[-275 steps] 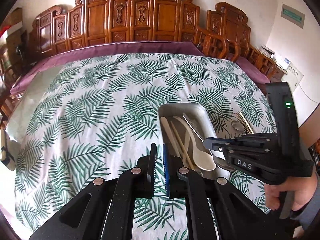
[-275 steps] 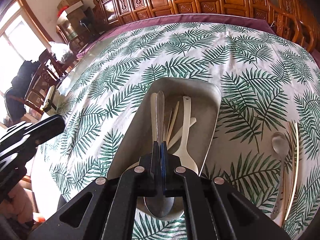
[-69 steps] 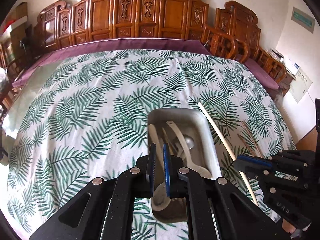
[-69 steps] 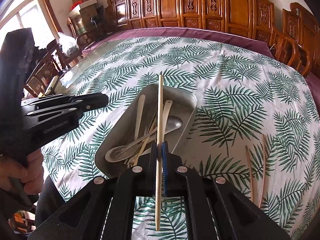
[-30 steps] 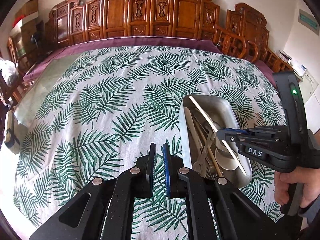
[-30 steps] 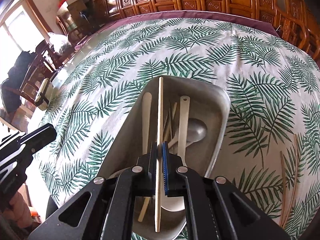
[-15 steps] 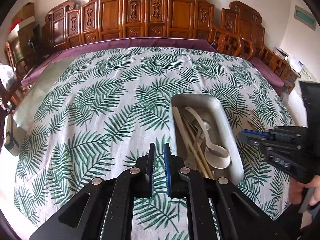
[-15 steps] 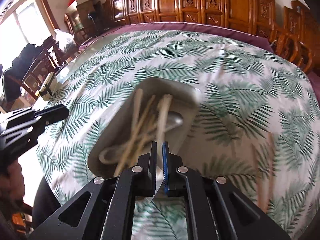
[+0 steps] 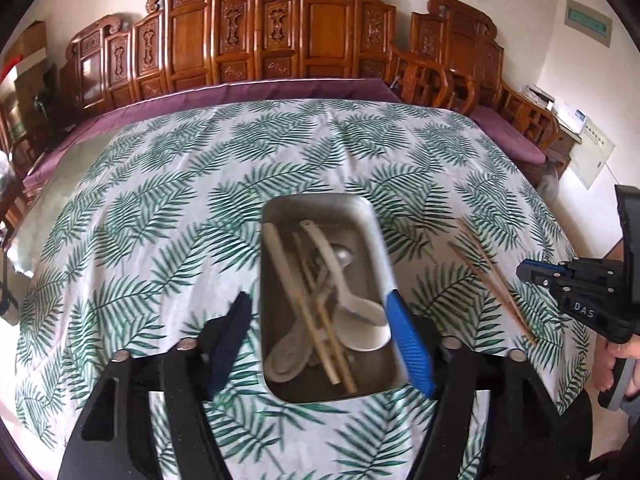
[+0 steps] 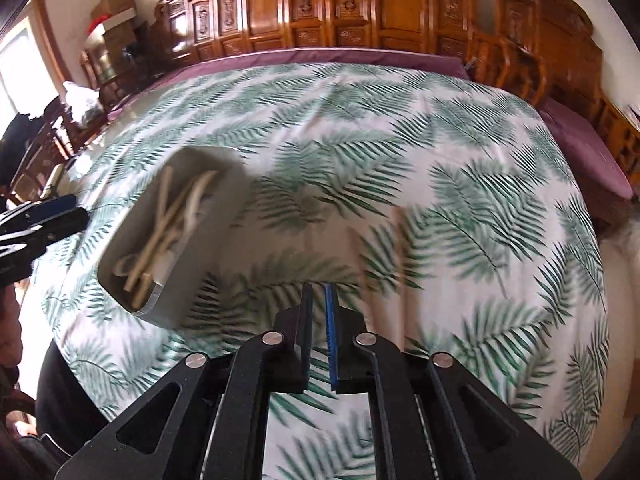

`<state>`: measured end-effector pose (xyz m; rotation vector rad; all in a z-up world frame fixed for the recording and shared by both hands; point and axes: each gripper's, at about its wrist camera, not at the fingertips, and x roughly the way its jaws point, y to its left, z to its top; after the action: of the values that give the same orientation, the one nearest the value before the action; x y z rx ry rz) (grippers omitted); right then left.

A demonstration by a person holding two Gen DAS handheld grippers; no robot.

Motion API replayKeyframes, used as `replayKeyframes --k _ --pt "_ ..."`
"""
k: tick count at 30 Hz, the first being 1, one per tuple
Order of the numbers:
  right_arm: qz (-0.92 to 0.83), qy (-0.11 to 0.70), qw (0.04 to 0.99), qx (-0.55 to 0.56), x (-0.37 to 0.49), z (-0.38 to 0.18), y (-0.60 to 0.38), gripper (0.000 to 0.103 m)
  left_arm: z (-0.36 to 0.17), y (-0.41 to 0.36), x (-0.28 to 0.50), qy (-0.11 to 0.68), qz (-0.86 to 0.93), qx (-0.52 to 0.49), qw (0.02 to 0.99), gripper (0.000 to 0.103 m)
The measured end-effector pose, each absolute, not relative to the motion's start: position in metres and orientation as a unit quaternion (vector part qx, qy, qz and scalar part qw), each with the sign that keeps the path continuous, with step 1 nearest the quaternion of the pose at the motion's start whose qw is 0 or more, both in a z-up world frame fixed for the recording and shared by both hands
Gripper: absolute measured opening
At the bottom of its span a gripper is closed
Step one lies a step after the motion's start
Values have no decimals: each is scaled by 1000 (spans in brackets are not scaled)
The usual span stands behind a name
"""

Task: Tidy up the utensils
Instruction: 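Reach the right tool to the remaining chopsticks and grasp one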

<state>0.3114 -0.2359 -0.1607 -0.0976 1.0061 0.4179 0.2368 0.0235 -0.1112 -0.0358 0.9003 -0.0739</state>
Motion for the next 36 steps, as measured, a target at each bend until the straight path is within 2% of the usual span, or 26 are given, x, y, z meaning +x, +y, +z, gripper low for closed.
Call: replayKeyframes --k 2,6,25,29,31,36 --pt "190 483 853 -49 315 -168 -249 19 -111 15 239 435 -39 -18 899 75" --pt "180 492 850 -53 322 -180 -268 20 -113 -8 245 440 -43 -15 897 82" --pt "204 535 814 -102 365 -233 -263 20 -135 -76 258 471 -60 20 880 85" --pt "205 534 812 -113 366 -236 -264 17 -142 -84 261 478 -62 25 876 85" --pt "202 532 813 -123 366 -236 -265 7 -145 -88 264 481 -63 27 874 85" --pt "196 536 811 -127 363 -233 -275 6 -151 -102 270 486 -67 31 871 85"
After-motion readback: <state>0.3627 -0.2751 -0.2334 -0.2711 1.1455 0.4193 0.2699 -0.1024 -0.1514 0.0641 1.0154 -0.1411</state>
